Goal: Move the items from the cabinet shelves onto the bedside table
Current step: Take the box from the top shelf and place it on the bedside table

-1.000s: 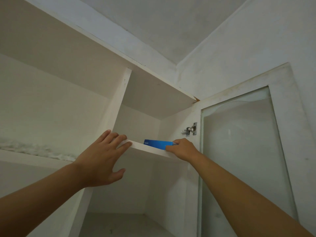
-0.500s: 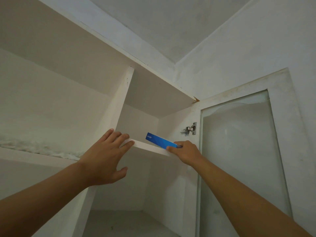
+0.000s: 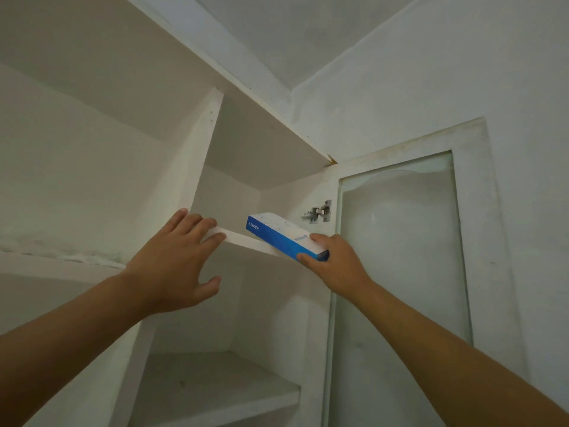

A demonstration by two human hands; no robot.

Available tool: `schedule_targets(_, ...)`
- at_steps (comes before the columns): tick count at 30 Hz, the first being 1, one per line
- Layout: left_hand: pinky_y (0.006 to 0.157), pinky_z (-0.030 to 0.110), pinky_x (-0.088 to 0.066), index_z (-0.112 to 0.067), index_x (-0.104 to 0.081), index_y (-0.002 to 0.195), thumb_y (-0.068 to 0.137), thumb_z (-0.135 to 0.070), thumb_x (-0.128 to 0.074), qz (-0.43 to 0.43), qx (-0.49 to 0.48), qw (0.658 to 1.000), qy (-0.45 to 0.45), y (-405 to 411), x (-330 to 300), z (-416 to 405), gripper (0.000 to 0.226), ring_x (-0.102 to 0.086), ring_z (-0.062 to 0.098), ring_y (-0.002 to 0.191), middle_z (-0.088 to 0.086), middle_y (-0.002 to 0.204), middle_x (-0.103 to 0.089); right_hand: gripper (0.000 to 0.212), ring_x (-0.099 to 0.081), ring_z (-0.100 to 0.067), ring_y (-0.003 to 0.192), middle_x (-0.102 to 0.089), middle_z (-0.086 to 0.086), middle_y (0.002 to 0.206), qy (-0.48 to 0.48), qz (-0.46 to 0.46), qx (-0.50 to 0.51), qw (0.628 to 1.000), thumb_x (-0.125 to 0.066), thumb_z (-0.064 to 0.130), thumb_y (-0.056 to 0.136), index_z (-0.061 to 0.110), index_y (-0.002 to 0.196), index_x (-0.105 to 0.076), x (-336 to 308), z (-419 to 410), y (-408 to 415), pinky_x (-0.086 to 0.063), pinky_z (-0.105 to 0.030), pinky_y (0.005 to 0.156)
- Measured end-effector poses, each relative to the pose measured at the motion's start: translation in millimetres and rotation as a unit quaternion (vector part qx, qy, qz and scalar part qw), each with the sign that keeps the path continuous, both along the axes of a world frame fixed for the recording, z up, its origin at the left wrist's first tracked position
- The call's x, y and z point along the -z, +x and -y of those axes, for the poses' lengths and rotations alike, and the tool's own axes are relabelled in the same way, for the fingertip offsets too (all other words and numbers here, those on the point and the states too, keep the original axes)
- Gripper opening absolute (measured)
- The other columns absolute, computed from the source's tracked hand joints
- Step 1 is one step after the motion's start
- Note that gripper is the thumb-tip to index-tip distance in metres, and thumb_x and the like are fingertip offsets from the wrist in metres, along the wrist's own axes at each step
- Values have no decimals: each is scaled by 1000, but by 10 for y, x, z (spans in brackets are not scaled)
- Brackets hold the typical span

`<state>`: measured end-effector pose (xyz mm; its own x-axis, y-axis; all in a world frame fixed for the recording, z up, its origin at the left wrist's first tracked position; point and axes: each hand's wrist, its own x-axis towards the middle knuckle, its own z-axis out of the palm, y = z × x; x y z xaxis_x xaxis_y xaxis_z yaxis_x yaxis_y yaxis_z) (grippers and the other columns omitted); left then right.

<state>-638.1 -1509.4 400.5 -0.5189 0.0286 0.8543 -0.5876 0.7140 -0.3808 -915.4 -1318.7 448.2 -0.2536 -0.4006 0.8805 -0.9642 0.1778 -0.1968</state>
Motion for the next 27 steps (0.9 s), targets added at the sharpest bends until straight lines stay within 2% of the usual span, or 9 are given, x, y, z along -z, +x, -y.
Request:
schedule_targets(3, 127, 48, -22, -23, -57, 143, 88, -70, -42, -9, 46, 999, 17, 24, 63, -31, 74, -42, 29, 141, 7, 148, -53, 72, -54, -13, 106, -50, 9, 115, -3, -14, 10, 1000, -75, 54, 88, 26, 149, -49, 186, -240, 35, -50, -29, 90)
schedule_targets(6, 122, 48, -29, -22, -62, 138, 89, -66, -44, -2, 88, 996, 18, 40, 251, -69, 69, -49, 28, 135, 7, 140, -60, 65, -52, -14, 108, -49, 9, 117, 17, -33, 30, 999, -73, 53, 86, 34, 143, -47, 430, -545, 75, -50, -32, 89)
schedule_targets(8, 119, 49, -32, -22, -62, 140, 90, -67, -42, 9, 102, 994, 31, 34, 426, -94, 70, -50, 28, 134, 8, 142, -59, 69, -50, -13, 111, -48, 10, 122, 43, -49, 54, 996, -70, 55, 87, 33, 146, -43, 625, -745, 72, -50, -32, 91)
schedule_targets(13, 117, 49, -36, -25, -57, 143, 92, -69, -39, 30, 141, 986, 85, 41, 938, -219, 70, -47, 27, 137, 7, 146, -56, 77, -40, -4, 121, -42, 12, 138, 87, -76, 79, 990, -73, 49, 93, 27, 155, -33, 1251, -1133, 115, -43, -20, 92)
schedule_targets(17, 113, 50, -40, -25, -61, 139, 91, -65, -45, 32, 176, 976, 124, 107, 1467, -478, 64, -50, 28, 133, 5, 141, -58, 85, -39, -1, 128, -39, 15, 144, 110, -47, 42, 992, -65, 63, 88, 28, 157, -30, 1854, -1348, 209, -43, -16, 94)
schedule_targets(21, 109, 51, -44, -24, -60, 139, 92, -61, -48, 46, 178, 967, 175, 262, 2009, -755, 61, -52, 28, 129, 4, 139, -57, 82, -37, 1, 132, -35, 25, 140, 126, -12, -13, 992, -64, 64, 88, 32, 156, -30, 2518, -1529, 269, -41, -13, 97)
schedule_targets(27, 108, 38, -38, -22, -63, 136, 93, -54, -51, 51, 150, 951, 265, 570, 2838, -1205, 55, -51, 24, 129, 0, 138, -57, 82, -41, -8, 134, -38, 20, 145, 149, 48, -96, 983, -61, 70, 89, 30, 155, -32, 3523, -1660, 329, -49, -26, 101)
